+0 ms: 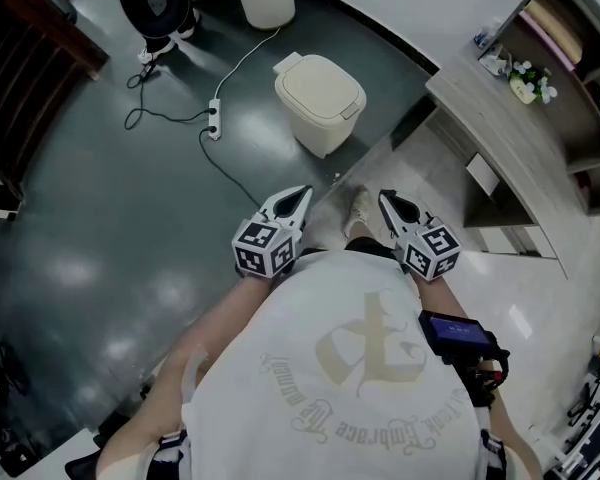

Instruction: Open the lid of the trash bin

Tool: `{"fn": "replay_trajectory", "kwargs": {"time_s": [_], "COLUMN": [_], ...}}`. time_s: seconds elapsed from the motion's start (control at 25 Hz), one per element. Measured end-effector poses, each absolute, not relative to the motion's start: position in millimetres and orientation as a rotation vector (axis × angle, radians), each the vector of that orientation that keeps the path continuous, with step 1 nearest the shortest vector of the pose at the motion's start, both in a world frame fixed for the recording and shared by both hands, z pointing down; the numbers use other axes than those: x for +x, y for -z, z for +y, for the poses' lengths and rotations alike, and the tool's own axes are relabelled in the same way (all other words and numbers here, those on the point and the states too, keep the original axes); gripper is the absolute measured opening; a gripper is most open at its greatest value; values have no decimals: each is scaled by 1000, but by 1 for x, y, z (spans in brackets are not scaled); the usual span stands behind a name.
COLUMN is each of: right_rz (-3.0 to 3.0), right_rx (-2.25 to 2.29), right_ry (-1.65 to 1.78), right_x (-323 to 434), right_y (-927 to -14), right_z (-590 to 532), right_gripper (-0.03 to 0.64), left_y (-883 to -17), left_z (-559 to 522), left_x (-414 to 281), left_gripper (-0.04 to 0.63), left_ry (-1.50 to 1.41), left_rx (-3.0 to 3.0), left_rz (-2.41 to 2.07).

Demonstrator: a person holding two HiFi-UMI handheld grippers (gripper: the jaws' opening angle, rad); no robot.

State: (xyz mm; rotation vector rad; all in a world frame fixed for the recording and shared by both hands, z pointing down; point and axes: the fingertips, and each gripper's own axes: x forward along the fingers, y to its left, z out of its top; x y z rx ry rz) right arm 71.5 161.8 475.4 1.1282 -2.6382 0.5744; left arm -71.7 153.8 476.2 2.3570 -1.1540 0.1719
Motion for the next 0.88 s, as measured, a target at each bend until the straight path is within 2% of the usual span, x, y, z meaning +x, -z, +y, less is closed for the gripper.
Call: {"fn": "replay_trajectory", "kwargs": {"time_s": [0.88], "right_rz": [-2654], "right_rx": [973], "right_ry": [-585], "right_x": [44], "right_y": [-493], "right_z": [82], "right_gripper": [5], "left_y": [-491], "left_z": [92], "left_x": [-102], "left_gripper": [14], "left_ry": [-168], "left_rx": [2267], "left_rz": [-1268]}}
